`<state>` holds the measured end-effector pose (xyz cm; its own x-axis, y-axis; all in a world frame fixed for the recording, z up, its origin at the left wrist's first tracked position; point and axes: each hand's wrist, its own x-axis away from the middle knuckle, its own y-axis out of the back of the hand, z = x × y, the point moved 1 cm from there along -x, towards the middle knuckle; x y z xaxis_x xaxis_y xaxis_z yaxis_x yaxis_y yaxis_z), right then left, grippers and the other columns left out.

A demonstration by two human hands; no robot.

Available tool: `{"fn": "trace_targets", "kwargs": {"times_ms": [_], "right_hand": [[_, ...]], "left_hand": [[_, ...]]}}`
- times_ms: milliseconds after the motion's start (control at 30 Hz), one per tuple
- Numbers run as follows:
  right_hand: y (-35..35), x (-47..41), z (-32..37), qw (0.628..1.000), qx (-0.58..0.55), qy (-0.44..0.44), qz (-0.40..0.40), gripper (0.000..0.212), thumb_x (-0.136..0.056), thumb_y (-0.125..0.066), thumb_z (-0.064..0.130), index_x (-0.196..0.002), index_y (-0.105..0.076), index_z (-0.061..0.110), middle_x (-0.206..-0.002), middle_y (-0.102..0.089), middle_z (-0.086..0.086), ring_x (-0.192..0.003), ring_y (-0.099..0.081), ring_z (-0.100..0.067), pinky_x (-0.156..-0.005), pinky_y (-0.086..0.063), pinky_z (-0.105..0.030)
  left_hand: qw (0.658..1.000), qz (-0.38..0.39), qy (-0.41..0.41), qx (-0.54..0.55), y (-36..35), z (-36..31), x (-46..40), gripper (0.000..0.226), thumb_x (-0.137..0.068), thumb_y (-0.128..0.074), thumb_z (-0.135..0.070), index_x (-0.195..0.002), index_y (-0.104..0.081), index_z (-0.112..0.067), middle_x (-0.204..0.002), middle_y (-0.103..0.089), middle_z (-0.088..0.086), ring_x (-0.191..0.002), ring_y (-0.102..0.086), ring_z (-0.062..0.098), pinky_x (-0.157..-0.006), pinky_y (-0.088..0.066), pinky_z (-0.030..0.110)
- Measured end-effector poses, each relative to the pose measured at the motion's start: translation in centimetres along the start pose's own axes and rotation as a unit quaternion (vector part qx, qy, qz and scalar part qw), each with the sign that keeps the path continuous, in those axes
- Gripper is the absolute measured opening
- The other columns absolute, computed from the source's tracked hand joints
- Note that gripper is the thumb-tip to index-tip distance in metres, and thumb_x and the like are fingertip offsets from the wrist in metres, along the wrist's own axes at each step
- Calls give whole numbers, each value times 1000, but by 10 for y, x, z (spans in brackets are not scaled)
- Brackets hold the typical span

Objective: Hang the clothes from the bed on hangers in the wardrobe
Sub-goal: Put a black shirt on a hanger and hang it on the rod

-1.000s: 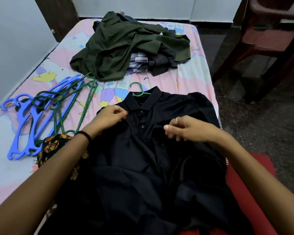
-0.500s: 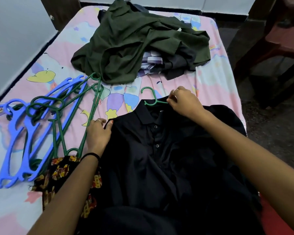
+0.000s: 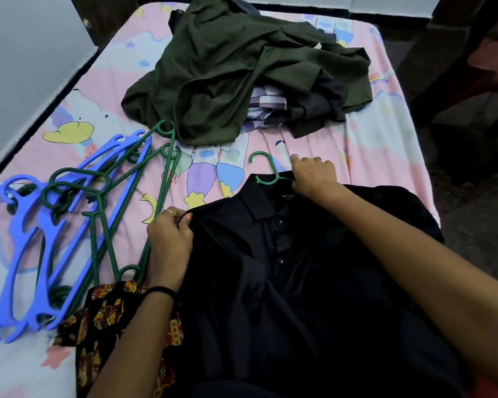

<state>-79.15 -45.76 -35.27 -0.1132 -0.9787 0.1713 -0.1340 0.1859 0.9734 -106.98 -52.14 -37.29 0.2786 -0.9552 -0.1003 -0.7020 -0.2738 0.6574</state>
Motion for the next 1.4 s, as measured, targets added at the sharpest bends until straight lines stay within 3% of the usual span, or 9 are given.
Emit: {"fn": "trace_targets", "kwargs": {"times_ms": [267,467,600,700,900,1100,1267,1333,1400], "right_hand": [[-7,15,0,989,109,73,-67,34,-93,-43,6,-126,-53,9,-131,-45,-11,-120,-45,-35,-94,-36,-44],[10,6,-17,994,-56,-1,-89,21,-84,-50,-2,-103,-58,-5,-120,-45,-19,-104,-50,-41,-69,-35,-40],[22,-4,-30,992,-127,-22,14,19,-78,-58,4,-97,-59,3,-108,-58,-20,-96,-58,-37,-72,-41,-32],[37,11,-44,981,-196,-12,-11,40,-76,-59,4,-113,-46,9,-103,-54,-16,-96,-55,-35,-77,-47,-40],[142,50,-95,962,-222,22,-157,44,-74,-61,24,-115,-59,11,-111,-62,-21,-104,-59,-39,-87,-50,-42],[314,138,-163,903,-193,15,-383,25,-88,-59,10,-111,-60,1,-108,-62,-29,-105,-57,-42,-86,-44,-39],[433,239,-219,845,-123,-29,-520,29,-90,-52,16,-118,-53,8,-117,-57,-28,-110,-52,-46,-92,-45,-47],[466,281,-243,819,-75,-51,-566,28,-90,-49,17,-117,-52,9,-116,-57,-28,-107,-53,-48,-90,-46,-50],[486,318,-266,794,-35,-80,-602,27,-92,-45,15,-117,-50,7,-113,-56,-30,-102,-54,-50,-86,-46,-52]], "left_hand": [[994,91,61,-16,8,2,10,7,-89,-64,-8,-87,-68,-2,-76,-62,7,-78,-59,24,-67,-34,20],[998,-62,-5,20,17,-6,18,6,-87,-55,2,-85,-60,-1,-90,-57,16,-81,-52,28,-71,-36,26],[994,-36,-80,58,18,-10,25,6,-89,-55,1,-87,-60,-2,-92,-56,11,-80,-55,25,-72,-40,25],[989,-26,-128,69,33,-16,33,8,-89,-57,2,-86,-60,-4,-88,-55,7,-77,-53,21,-66,-36,16],[966,-88,-233,65,90,-79,17,5,-89,-59,0,-89,-62,-3,-86,-57,6,-78,-56,25,-67,-38,22],[901,-166,-370,154,172,-242,-13,17,-98,-43,-11,-104,-54,0,-93,-54,16,-82,-48,17,-74,-33,25],[903,-22,-358,235,225,-378,7,30,-101,-35,-47,-105,-38,-17,-78,-52,-6,-70,-49,11,-65,-36,26],[887,74,-371,265,233,-423,19,41,-94,-48,-54,-111,-36,-19,-83,-58,-7,-72,-56,8,-60,-45,19],[873,71,-428,223,236,-463,33,54,-86,-67,-42,-120,-33,-18,-99,-63,0,-86,-62,13,-72,-51,25]]}}
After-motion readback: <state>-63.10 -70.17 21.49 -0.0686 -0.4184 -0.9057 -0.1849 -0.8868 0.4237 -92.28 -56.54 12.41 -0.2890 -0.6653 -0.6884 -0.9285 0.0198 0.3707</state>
